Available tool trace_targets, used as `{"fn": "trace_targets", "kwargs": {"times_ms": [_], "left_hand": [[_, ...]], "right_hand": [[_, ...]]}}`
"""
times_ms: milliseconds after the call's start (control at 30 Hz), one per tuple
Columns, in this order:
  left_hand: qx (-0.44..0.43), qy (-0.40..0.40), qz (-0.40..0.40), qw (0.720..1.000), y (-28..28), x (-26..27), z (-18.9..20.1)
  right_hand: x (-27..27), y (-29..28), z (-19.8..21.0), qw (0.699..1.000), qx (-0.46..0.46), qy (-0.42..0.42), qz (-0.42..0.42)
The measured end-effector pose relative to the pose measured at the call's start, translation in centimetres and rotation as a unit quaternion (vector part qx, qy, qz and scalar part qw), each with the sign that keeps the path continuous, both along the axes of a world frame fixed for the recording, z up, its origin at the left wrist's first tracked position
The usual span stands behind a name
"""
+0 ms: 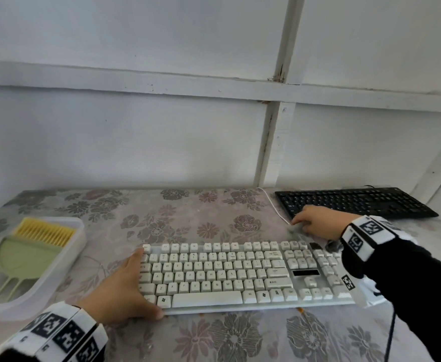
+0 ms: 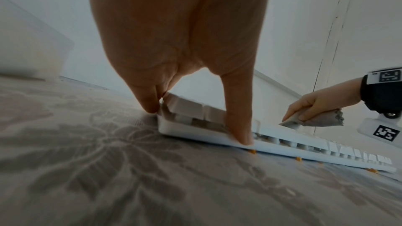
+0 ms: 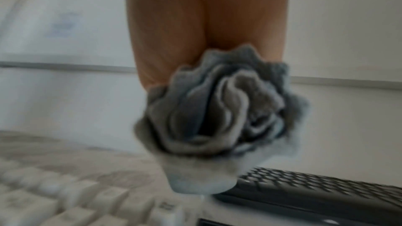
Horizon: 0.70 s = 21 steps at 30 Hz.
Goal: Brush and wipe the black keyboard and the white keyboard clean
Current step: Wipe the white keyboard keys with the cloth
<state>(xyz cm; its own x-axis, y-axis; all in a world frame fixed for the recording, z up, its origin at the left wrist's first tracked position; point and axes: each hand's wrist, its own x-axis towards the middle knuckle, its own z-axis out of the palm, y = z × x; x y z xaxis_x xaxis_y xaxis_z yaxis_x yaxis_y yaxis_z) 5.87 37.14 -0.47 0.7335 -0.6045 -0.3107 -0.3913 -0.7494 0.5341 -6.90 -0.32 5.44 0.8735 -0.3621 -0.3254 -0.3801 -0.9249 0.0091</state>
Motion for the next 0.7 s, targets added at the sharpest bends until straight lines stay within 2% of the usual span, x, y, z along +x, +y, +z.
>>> {"fn": "trace_targets", "kwargs": {"times_ms": [200,300,467,567,633,700], "left_hand": [[0.004,0.007,0.004,1.0,0.0,0.2,-0.1],[0.008,0.004,0.009,1.0,0.1,0.1,-0.1],[-0.004,0.007,0.007,1.0,0.1,0.1,-0.1],[-0.002,0.005,0.004,1.0,0.0,0.1,0.1],[0.001,0.005,0.005,1.0,-0.1,0.0,0.3],[0.0,0.01,0.0,1.0,-0.1,-0.1,0.4]], "right_hand": [[-3.1,-1.9,-2.1,0.999,0.009,0.027,-0.041],[-3.6,-2.6,-2.4,0.997,-0.048,0.047,-0.047],[-3.8,-2.6,-0.5,0.981,-0.12,0.116,-0.095],[-1.8,-0.5,1.2,0.99,-0.096,0.037,-0.097],[0.6,2.9,2.1,0.997,-0.018,-0.057,-0.047],[3.3,7.7,2.4,0.993,0.045,-0.109,0.02]]}}
